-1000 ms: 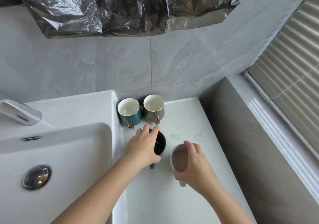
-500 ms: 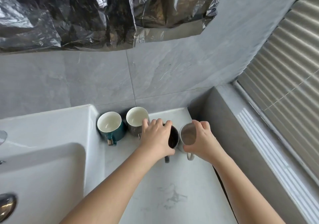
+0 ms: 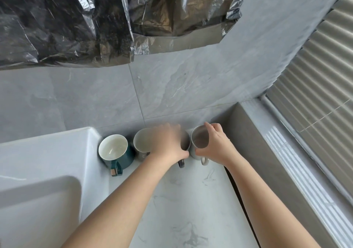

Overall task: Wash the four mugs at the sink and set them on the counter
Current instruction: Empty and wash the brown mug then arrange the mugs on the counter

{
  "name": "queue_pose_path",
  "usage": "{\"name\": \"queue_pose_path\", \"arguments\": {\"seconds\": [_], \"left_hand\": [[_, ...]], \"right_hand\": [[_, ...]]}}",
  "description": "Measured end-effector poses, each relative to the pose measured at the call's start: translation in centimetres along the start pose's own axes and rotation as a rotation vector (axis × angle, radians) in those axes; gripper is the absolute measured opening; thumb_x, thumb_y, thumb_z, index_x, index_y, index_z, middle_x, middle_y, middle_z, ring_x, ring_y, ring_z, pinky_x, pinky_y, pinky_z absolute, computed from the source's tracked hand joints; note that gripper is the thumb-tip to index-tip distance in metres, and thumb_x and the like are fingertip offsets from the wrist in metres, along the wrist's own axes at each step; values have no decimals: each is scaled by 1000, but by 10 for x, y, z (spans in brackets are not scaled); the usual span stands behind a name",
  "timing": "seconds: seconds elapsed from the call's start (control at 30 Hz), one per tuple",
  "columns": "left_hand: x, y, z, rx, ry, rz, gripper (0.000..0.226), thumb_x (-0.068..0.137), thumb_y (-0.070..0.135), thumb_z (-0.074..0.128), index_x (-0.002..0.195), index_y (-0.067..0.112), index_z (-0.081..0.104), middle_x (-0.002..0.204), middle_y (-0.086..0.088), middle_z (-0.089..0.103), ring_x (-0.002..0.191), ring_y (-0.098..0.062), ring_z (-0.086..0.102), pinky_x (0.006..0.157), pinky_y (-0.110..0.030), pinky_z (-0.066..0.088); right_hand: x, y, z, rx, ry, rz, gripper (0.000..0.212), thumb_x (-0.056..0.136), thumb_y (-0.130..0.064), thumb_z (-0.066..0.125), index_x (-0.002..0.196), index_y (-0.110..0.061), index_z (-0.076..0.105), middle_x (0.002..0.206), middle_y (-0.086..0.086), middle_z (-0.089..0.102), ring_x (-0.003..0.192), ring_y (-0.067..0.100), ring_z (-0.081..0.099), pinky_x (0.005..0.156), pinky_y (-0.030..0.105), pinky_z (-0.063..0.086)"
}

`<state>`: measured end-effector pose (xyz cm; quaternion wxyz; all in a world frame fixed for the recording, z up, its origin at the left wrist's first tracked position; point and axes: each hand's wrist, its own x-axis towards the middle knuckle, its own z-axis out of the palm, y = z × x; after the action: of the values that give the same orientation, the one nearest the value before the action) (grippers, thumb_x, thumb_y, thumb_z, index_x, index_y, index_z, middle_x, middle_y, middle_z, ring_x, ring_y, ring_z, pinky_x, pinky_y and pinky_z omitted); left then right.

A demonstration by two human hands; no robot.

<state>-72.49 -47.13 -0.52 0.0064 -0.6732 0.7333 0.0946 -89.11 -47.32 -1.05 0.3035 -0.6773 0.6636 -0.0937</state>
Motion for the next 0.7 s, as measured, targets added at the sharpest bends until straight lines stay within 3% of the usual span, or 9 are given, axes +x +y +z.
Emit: {"name": "queue_pose_path", "arguments": {"seconds": [0.2,0.37,0.47,0.57,0.7], "left_hand": [[1,0,5,-56,63,-11,76,67,50,71,129,17,41,121,-6,41,114,-27,46,99,-34,28],[-7,-2,8,-45,121,-69,93,64,66,70,135,17,35,124,-5,44,118,-24,46,104,-36,26],[-13,-5,10,1,150,-95,95,64,69,68,136,19,33,123,-3,49,118,-22,47,107,-42,20],[-13,-5,9,-4,181,-105,91,66,67,68,135,18,35,121,-1,53,117,-20,49,107,-43,19],[-6,-4,9,-29,195,-124,90,67,64,71,136,18,36,121,1,55,115,-18,51,108,-41,19]], "right_hand": [[8,1,-1,11,22,-19,101,72,-36,72,155,-21,15,150,-6,24,131,16,40,98,36,47],[0,7,3,231,65,15,105,75,-34,77,156,-23,11,152,-9,19,113,3,41,86,15,39],[-8,14,11,357,147,55,105,76,-29,79,155,-24,10,149,-4,27,110,-3,43,71,5,39],[-9,17,14,376,197,67,103,77,-29,80,155,-20,13,154,-1,29,129,9,39,67,-2,38],[-3,19,14,394,207,66,100,78,-28,80,155,-16,17,154,-2,32,120,8,46,63,-1,41]]}}
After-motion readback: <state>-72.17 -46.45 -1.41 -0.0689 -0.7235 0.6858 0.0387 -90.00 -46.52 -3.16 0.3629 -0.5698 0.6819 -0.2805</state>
